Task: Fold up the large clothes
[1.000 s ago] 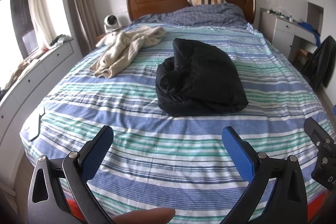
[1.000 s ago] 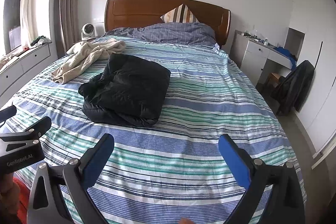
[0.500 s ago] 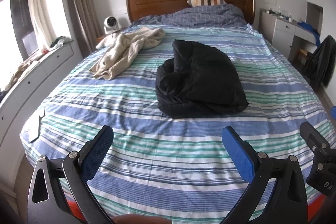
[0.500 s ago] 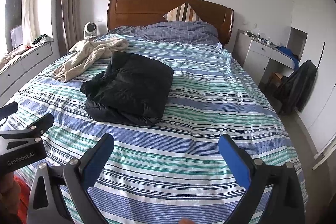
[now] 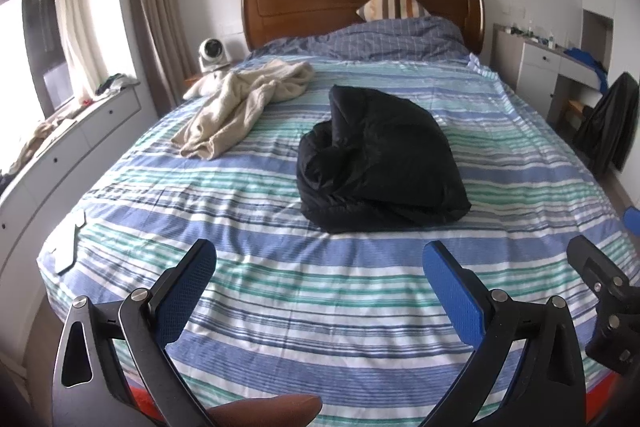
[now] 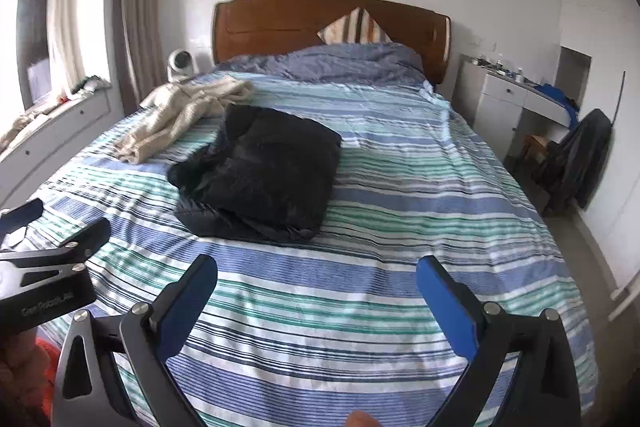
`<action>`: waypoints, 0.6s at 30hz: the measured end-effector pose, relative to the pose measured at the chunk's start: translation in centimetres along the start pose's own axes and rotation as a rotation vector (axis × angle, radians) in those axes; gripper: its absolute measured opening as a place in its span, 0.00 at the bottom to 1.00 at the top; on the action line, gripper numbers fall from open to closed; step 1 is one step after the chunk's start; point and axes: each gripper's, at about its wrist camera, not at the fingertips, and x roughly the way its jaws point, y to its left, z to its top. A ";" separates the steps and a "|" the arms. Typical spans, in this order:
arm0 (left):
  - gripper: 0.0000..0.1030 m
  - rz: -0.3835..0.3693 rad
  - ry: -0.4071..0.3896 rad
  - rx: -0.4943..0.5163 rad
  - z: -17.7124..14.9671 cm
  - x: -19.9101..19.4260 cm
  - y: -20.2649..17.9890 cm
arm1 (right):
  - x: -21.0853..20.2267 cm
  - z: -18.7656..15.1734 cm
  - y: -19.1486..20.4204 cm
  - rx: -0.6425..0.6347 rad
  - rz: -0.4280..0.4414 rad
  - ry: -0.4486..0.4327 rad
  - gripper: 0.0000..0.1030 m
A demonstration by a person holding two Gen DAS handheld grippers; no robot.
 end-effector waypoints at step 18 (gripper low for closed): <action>1.00 -0.003 0.030 0.018 -0.3 0.5 -0.3 | 1.6 -0.5 -0.7 0.017 -0.055 0.079 0.98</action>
